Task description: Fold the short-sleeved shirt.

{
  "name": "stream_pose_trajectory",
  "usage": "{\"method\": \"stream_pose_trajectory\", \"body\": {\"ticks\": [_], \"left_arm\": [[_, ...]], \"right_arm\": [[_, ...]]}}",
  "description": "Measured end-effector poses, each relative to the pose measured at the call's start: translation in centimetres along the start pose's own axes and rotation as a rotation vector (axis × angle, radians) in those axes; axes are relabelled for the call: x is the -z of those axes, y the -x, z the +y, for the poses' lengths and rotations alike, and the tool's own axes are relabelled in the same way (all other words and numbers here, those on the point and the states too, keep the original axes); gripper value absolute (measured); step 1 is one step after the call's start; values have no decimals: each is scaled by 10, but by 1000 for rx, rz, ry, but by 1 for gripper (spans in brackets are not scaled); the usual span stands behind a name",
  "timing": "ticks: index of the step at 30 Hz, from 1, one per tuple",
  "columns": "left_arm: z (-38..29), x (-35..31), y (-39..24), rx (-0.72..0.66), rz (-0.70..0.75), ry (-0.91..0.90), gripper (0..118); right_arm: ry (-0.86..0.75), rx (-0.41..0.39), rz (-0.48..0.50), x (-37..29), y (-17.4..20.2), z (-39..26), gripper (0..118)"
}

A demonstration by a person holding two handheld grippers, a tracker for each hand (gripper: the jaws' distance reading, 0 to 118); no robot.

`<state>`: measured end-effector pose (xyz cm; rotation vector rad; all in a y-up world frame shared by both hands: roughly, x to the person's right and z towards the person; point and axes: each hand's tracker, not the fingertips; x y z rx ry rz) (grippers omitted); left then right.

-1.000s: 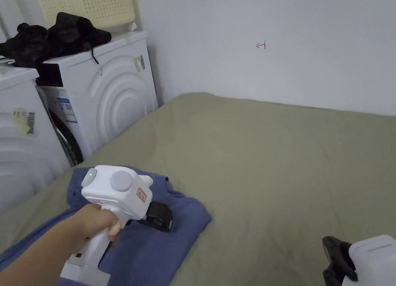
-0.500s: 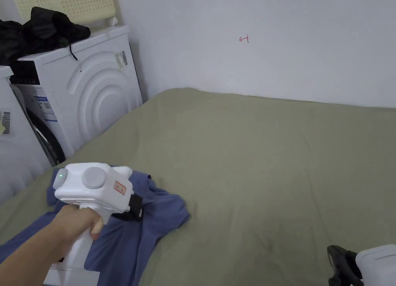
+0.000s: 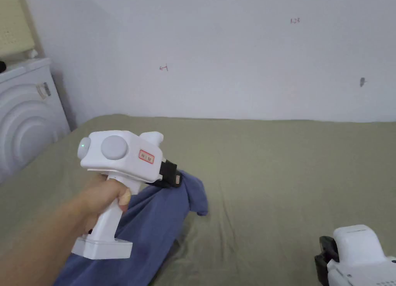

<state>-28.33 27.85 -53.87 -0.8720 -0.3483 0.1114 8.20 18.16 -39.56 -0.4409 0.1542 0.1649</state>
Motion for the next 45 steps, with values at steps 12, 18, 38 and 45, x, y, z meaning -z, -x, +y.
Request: {"method": "stream_pose_trajectory", "body": {"ticks": [12, 18, 38, 45], "left_arm": [[-9, 138, -265, 299, -403, 173, 2], [-68, 182, -352, 344, -481, 283, 8], [-151, -85, -82, -123, 202, -433, 0], [-230, -129, -53, -209, 324, -506, 0]], "right_arm": [[60, 111, -344, -68, -173, -22, 0], [98, 161, -420, -84, -209, -38, 0], [21, 155, -272, -82, -140, 6, 0], [39, 109, -226, -79, -109, 0, 0]]}}
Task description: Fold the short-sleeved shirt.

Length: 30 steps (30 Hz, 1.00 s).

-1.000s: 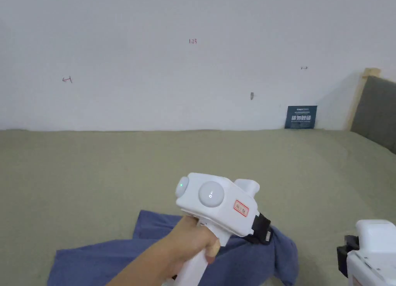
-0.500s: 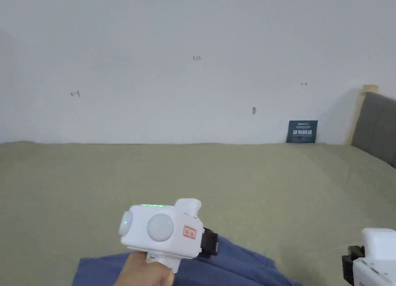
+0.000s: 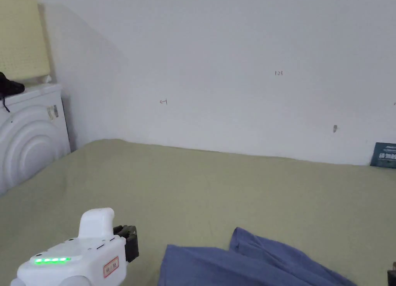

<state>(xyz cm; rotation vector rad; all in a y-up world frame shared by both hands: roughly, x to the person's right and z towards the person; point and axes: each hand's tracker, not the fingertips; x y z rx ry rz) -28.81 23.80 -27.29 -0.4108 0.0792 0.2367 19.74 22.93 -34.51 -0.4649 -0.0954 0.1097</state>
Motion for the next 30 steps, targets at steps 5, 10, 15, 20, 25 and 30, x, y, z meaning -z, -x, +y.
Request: {"method": "stream_pose_trajectory", "body": {"ticks": [5, 10, 15, 20, 25, 30], "left_arm": [[-7, 0, -7, 26, 9, 24, 0], [7, 23, -25, 78, -28, 52, 0], [35, 87, -37, 171, -61, 185, 0], [64, 171, -53, 419, 0, 308, 0], [81, 257, -65, 392, -2, 637, 21], [60, 318, -60, 265, -32, 827, 118]], "right_arm": [[9, 0, 9, -5, 6, -2, 0], [2, -2, 12, -9, 4, -2, 0], [3, -6, -4, -6, -7, -3, 0], [11, -15, -23, 5, -16, 0, 0], [28, -53, -38, 21, -19, 4, 0], [65, -49, -40, 40, -20, -1, 1]]}}
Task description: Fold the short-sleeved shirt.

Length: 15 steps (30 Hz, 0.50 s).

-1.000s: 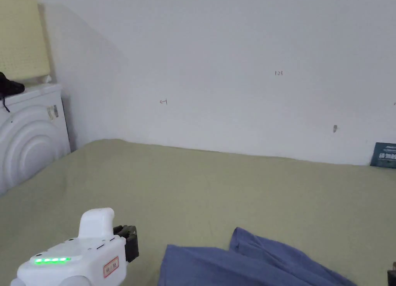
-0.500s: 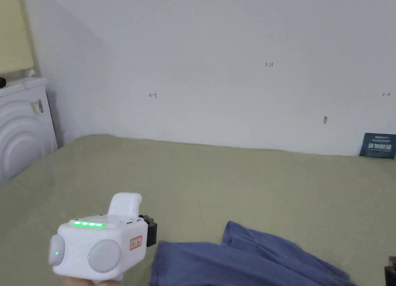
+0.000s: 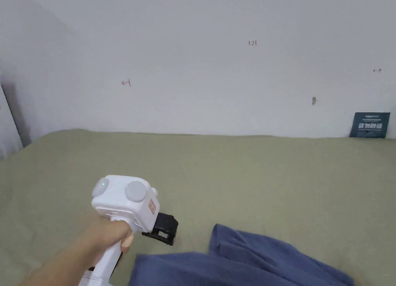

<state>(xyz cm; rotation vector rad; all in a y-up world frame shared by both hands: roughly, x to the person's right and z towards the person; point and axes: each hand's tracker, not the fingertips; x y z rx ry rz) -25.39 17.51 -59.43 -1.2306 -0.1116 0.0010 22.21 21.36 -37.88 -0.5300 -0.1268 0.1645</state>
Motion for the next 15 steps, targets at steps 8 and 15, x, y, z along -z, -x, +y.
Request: {"method": "stream_pose_trajectory", "body": {"ticks": [8, 15], "left_arm": [[-4, 78, 14, -86, 30, 82, 113], [-22, 63, 11, 5, -90, 74, 5]], "right_arm": [[43, 8, 28, 21, 4, -14, 1], [76, 39, 21, 29, -4, -25, 1]]}}
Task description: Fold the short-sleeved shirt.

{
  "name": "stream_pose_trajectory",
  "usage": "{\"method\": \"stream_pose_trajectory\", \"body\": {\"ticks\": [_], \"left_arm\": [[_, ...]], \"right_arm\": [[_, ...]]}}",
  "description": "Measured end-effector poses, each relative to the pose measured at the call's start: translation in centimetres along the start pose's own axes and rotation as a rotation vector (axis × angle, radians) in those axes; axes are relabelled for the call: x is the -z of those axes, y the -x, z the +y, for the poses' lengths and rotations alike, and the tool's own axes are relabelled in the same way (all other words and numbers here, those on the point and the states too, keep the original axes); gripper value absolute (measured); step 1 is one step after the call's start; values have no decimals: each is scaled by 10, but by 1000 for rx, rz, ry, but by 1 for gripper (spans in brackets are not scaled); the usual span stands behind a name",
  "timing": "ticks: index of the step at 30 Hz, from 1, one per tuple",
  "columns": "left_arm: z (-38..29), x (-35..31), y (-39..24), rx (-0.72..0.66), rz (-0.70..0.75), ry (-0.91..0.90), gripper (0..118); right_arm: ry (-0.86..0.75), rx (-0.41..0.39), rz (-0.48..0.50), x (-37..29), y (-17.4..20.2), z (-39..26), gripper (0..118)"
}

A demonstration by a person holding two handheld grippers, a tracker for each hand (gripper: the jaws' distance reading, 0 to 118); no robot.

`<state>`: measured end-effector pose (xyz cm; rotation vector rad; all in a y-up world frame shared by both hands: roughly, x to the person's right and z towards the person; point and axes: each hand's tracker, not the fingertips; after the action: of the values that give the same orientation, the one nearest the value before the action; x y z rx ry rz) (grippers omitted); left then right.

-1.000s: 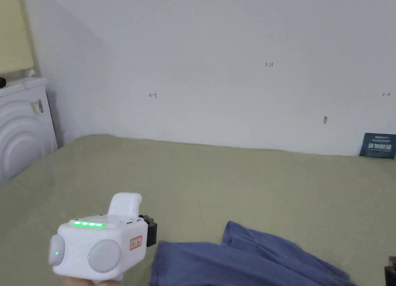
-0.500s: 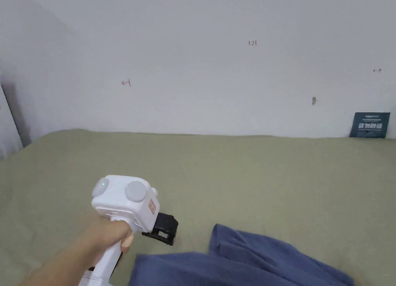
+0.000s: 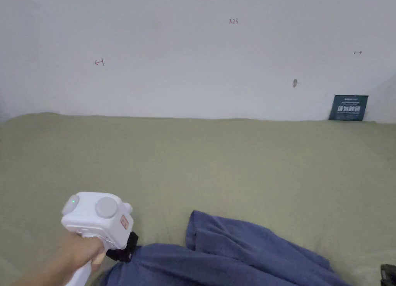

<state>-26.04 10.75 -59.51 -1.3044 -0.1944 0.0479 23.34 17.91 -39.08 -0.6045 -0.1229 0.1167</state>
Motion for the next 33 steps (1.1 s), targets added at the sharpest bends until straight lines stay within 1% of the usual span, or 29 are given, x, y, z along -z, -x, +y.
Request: {"method": "stream_pose_trajectory", "body": {"ticks": [1, 2, 4, 7, 9, 10, 11, 12, 13, 14, 15, 16, 19, 20, 21, 22, 23, 24, 25, 26, 27, 29, 32, 33], "left_arm": [[-1, -4, 0, -35, -35, -8, 5], [-2, -6, 0, -47, 0, -22, 5], [-11, -17, -12, -10, 35, -53, 5], [-13, -21, -13, -31, 10, -45, 5], [-16, -23, -17, -26, 15, -52, 5], [-17, -23, -18, -24, 15, -52, 5], [-6, -15, -4, -27, 9, -39, 5], [-4, -12, -1, -26, 11, -35, 5], [-5, -11, -1, -23, 13, -32, 5], [-6, -9, -1, -22, 12, -31, 5], [-12, -13, -7, -20, 13, -33, 5], [-15, -13, -8, -21, 10, -33, 5], [-17, -9, -8, -25, 5, -24, 5], [-18, -9, -8, -25, 3, -24, 5], [-19, -9, -8, -24, 1, -27, 5], [-20, -9, -8, -24, 0, -30, 5], [-19, -9, -7, -23, -3, -32, 5], [-19, -10, -7, -23, -7, -33, 5], [-20, -10, -6, -27, -11, -36, 5], [-20, -11, -5, -36, -12, -38, 5], [-21, -13, -5, -43, -12, -43, 5], [-23, -18, -6, -42, -19, -73, 5], [-24, -35, -5, -47, -28, -147, 5], [-26, -45, -8, -27, 5, -199, 5]], "right_arm": [[5, 7, 1, 0, -1, -1, 1], [9, 11, -2, 0, -2, -2, 1], [17, 14, -10, 0, -4, -3, 1], [26, 12, -12, -1, -7, -3, 1], [41, 13, 3, -1, -7, -3, 1], [73, 23, 35, 2, -7, -3, 5], [136, 38, 91, 5, -8, -2, 27], [196, 59, 140, 9, -9, -1, 66], [252, 105, 176, 15, -9, -4, 107], [296, 138, 210, 18, -8, -9, 115], [242, 166, 221, 18, -12, -8, 112], [252, 189, 227, 21, -12, -11, 112], [299, 157, 140, 31, -11, -20, 111], [312, 153, 127, 34, -11, -24, 106], [330, 157, 121, 33, -10, -28, 95], [336, 171, 124, 34, -12, -30, 71], [339, 179, 122, 35, -14, -31, 25], [346, 184, 128, 36, -16, -32, 7], [353, 199, 171, 36, -17, -35, 7], [340, 211, 167, 33, -17, -35, 6], [328, 199, 163, 32, -14, -33, 6], [282, 147, 156, 27, -9, -31, 6], [256, 142, 160, 21, -7, -21, 6], [241, 147, 170, 21, -10, -19, 6]]}}
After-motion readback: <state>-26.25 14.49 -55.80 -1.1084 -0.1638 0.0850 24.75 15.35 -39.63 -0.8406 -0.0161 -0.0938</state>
